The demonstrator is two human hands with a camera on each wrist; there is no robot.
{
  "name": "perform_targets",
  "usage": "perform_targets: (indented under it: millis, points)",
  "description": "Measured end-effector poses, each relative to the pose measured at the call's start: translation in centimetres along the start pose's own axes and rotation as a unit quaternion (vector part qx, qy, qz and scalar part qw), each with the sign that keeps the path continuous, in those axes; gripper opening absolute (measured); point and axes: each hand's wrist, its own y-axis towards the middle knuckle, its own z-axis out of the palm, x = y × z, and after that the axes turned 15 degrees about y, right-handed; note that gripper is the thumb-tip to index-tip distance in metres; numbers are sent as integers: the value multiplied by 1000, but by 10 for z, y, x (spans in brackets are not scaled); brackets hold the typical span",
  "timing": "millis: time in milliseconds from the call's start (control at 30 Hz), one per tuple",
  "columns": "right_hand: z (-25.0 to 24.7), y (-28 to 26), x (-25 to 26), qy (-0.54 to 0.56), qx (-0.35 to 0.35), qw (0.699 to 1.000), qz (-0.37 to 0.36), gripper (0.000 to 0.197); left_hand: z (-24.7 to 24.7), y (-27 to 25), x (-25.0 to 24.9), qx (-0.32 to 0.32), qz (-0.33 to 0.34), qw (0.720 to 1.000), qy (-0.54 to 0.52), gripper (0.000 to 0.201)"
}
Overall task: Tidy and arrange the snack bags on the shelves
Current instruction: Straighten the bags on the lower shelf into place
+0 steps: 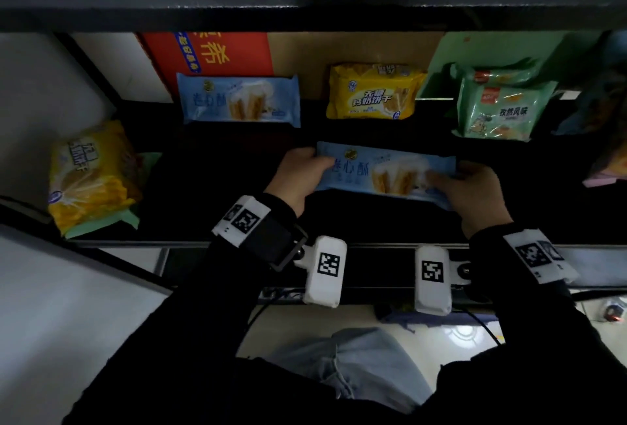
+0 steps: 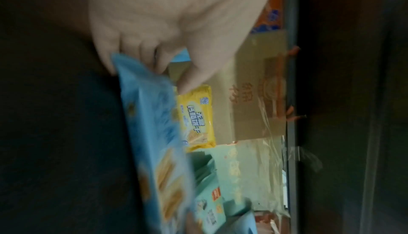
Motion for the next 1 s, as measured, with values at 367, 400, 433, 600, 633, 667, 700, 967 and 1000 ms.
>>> perform_targets:
  millis: [367, 400, 433, 600, 633, 667, 700, 967, 1000]
  points:
    - [130, -20, 41, 139, 208, 968, 6, 11, -108, -22, 43, -375, 142, 916, 12, 49]
    - [146, -18, 44, 138, 208, 968, -2, 9, -111, -26, 54, -395, 134, 908, 31, 52]
    - [160, -15, 47, 137, 212, 968, -5, 8, -112, -30, 66, -412, 130, 899, 75, 53]
    - [211, -10, 47, 35, 212, 976, -33, 23, -111, -43, 112, -392, 151, 830, 366, 36]
    - [216, -8, 45, 20, 208, 977, -38, 28, -111, -44, 117, -383, 169, 815, 401, 29]
    - [220, -7, 44, 3, 208, 977, -35, 32, -111, -44, 120, -380, 184, 803, 420, 25]
    - [222, -6, 43, -9, 212, 977, -33, 32, -111, -44, 121, -382, 192, 796, 429, 23]
    - [226, 2, 42, -54, 222, 973, -5, 31, -112, -43, 124, -402, 201, 783, 430, 20]
    - [226, 4, 42, -60, 204, 977, -4, 35, -112, -43, 123, -402, 200, 784, 429, 20]
